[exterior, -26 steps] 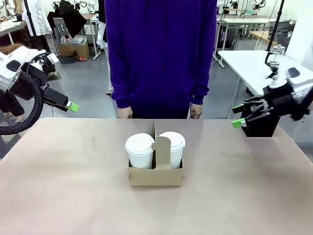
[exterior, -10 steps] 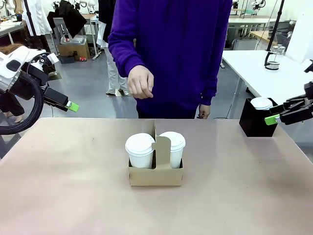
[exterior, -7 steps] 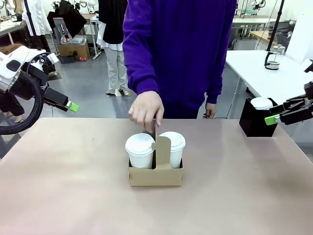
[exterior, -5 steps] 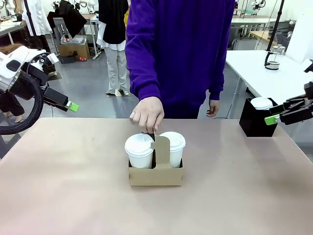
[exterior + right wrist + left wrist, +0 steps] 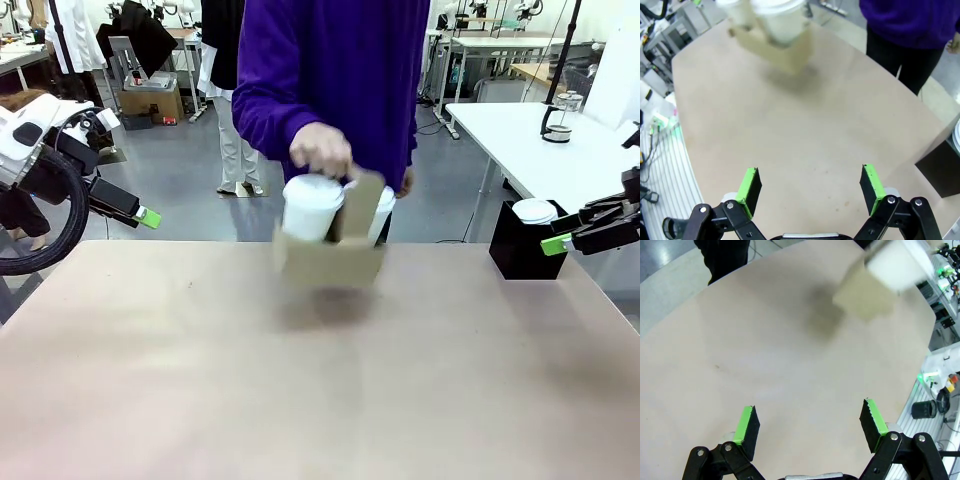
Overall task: Pour a drink into a cup and package it in a carrier.
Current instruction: Insert the held 600 ml Paper Cup into the Cup Carrier.
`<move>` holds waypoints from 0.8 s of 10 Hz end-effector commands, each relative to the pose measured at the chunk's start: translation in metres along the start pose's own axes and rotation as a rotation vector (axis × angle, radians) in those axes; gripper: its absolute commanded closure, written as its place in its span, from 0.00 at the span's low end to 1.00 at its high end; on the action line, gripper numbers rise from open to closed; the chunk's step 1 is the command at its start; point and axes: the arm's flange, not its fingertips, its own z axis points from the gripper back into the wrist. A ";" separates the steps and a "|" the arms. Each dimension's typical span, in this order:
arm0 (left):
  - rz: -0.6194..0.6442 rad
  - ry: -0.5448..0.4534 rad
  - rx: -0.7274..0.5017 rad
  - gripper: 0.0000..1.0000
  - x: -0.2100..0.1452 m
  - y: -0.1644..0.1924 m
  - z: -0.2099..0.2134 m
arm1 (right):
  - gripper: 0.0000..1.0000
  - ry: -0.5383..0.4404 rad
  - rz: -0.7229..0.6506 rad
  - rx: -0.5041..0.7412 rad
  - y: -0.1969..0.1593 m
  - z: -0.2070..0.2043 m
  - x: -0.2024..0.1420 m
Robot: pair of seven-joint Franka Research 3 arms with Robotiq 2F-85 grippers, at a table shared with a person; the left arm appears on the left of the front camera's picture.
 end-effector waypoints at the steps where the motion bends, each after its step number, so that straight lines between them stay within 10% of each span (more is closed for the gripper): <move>1: 0.008 -0.009 -0.010 0.00 0.000 -0.001 0.001 | 0.00 0.003 0.000 -0.003 0.000 0.001 -0.001; 8: 0.008 -0.009 -0.010 0.00 0.000 -0.001 0.001 | 0.00 0.003 0.000 -0.003 0.000 0.001 -0.001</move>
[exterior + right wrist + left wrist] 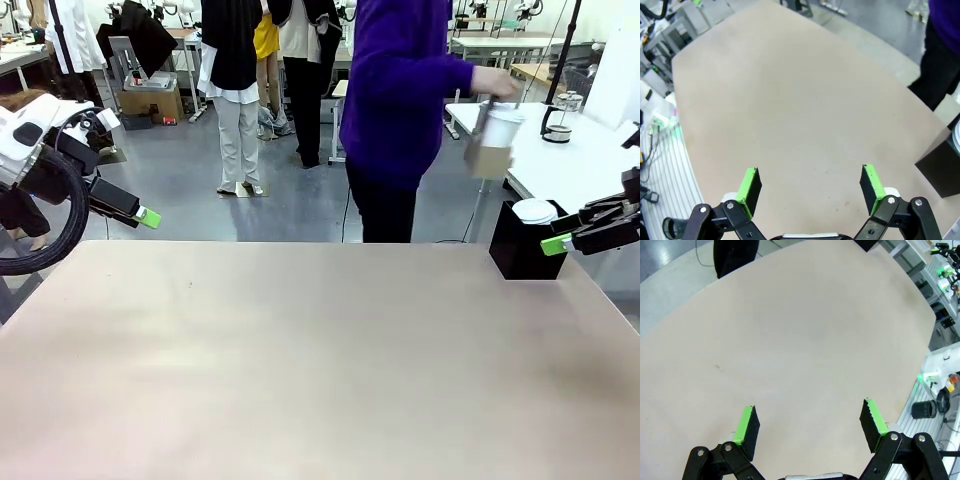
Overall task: Pour a drink into a cup and package it in a carrier.
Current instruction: Insert the held 600 ml Paper Cup into the Cup Carrier.
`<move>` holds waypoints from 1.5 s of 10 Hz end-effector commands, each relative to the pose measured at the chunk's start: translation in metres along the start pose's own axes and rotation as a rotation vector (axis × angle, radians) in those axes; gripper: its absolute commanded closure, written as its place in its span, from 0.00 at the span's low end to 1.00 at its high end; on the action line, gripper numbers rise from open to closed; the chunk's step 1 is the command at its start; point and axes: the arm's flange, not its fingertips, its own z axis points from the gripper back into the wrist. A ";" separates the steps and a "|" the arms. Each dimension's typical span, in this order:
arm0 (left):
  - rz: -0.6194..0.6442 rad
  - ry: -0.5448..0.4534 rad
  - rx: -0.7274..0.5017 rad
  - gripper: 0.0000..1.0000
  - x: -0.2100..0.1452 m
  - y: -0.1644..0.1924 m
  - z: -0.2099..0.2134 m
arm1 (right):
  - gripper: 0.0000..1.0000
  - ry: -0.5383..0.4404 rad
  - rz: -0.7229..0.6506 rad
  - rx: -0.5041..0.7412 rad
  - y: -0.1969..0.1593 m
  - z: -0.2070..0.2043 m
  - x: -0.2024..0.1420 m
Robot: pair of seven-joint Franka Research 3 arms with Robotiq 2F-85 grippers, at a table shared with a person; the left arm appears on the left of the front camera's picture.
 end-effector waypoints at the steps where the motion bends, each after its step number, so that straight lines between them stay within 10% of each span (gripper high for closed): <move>1: 0.008 -0.009 -0.010 0.00 0.000 -0.001 0.001 | 0.00 0.003 0.000 -0.003 0.000 0.001 -0.001; 15: 0.008 -0.009 -0.010 0.00 0.000 -0.001 0.001 | 0.00 0.003 0.000 -0.003 0.000 0.001 -0.001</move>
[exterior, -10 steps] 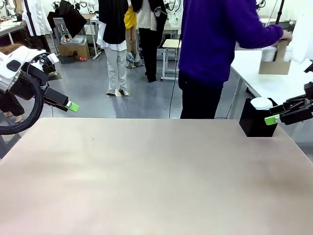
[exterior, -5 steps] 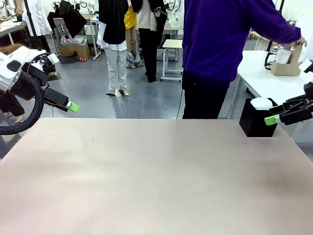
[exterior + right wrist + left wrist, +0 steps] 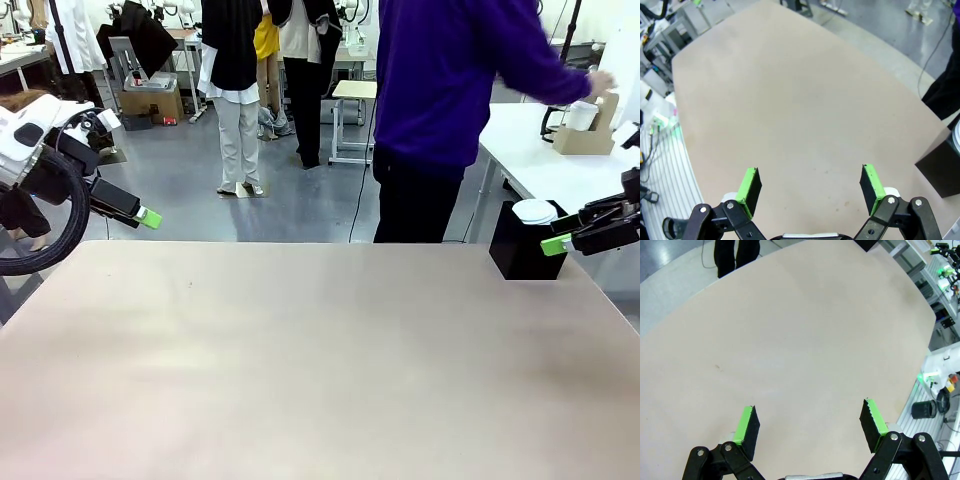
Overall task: Pour a drink into a cup and package it in a carrier.
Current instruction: Insert the held 600 ml Paper Cup into the Cup Carrier.
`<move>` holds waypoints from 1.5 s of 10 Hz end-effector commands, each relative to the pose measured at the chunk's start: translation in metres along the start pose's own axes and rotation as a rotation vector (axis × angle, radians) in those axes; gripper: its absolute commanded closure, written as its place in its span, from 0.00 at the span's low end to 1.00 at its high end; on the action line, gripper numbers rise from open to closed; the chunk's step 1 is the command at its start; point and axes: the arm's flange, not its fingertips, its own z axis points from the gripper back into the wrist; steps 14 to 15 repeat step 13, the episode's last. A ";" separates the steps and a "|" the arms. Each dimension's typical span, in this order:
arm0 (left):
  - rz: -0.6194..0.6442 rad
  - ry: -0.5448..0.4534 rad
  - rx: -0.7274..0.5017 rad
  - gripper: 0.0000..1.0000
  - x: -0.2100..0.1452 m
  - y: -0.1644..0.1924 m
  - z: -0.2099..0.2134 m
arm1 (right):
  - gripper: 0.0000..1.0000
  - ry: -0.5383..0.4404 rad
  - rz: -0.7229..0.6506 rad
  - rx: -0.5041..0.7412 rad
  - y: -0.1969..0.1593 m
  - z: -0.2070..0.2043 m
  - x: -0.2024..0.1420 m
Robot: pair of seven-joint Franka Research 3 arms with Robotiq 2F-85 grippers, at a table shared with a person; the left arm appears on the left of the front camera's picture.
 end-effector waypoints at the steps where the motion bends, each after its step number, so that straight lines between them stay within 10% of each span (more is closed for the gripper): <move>1: 0.008 -0.009 -0.010 0.00 0.000 -0.001 0.001 | 0.00 0.003 0.000 -0.003 0.000 0.001 -0.001; 15: 0.008 -0.009 -0.010 0.00 0.000 -0.001 0.001 | 0.00 0.003 0.000 -0.003 0.000 0.001 -0.001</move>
